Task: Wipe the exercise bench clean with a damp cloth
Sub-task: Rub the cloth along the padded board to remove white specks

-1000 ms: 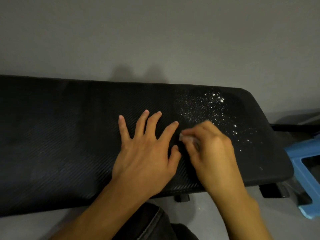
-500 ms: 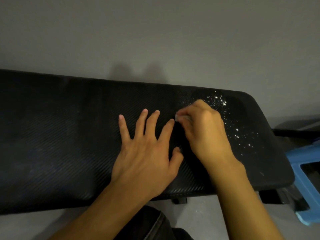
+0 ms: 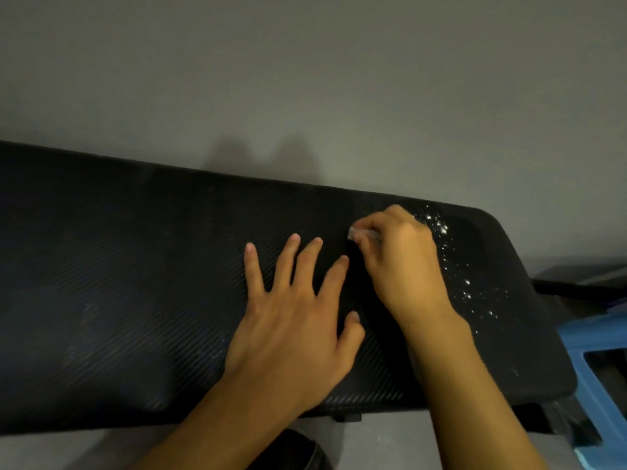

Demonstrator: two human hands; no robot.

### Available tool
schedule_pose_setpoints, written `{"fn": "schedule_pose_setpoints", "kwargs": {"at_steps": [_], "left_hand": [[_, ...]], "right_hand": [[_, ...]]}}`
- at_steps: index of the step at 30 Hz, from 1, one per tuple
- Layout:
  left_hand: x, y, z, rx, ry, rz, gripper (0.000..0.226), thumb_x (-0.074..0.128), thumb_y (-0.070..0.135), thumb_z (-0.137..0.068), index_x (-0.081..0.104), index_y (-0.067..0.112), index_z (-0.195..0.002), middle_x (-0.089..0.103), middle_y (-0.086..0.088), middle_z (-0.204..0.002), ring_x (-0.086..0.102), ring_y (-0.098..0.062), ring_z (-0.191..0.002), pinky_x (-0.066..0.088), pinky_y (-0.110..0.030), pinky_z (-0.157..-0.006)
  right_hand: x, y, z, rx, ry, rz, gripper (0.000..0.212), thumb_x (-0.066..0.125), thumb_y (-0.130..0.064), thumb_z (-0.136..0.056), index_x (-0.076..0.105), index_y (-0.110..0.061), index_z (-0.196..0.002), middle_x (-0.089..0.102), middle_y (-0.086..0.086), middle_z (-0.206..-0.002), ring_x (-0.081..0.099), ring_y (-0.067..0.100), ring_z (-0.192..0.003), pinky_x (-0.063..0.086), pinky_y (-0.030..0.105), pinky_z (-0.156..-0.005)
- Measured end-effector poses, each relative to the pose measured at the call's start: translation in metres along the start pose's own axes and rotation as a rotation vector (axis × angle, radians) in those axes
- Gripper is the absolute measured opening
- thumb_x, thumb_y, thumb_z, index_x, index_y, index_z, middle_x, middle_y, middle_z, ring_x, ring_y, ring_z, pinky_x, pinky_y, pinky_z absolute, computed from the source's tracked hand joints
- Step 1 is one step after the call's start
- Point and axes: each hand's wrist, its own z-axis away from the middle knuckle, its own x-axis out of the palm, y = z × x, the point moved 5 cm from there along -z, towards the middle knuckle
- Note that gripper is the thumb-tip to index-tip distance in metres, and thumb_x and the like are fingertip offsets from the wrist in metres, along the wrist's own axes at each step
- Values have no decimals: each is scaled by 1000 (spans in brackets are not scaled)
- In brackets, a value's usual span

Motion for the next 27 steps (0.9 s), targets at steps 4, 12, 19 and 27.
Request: {"fn": "schedule_pose_setpoints", "kwargs": {"at_steps": [4, 12, 19, 27], "left_hand": [[1, -1, 0, 6, -9, -4, 69, 39, 58, -91, 48, 22, -149, 42, -16, -158, 31, -37, -151, 18, -75, -117], [3, -4, -2, 24, 3, 9, 69, 41, 58, -90, 52, 22, -147, 46, -17, -155, 35, -37, -149, 20, -75, -116], [4, -6, -2, 34, 9, 27, 68, 42, 58, -89, 52, 22, -146, 47, -16, -154, 36, -36, -149, 20, -75, -116], [2, -5, -3, 38, 19, 48, 67, 44, 57, -89, 53, 22, -146, 47, -16, -155, 35, -36, -150, 19, -74, -117]], "right_hand": [[5, -1, -14, -1, -12, 22, 15, 64, -17, -97, 74, -12, -107, 61, 1, -106, 65, 15, -89, 57, 35, -81], [5, 7, -35, 5, -77, 23, 10, 65, -15, -96, 73, -16, -102, 63, -2, -106, 63, 8, -92, 55, 22, -81], [10, 5, -42, -39, -42, 50, 13, 63, -14, -96, 73, -12, -105, 62, 3, -105, 64, 18, -91, 56, 38, -82], [12, 14, -71, -15, -84, 121, 13, 62, -15, -97, 73, -11, -102, 62, 7, -105, 63, 25, -94, 53, 38, -84]]}}
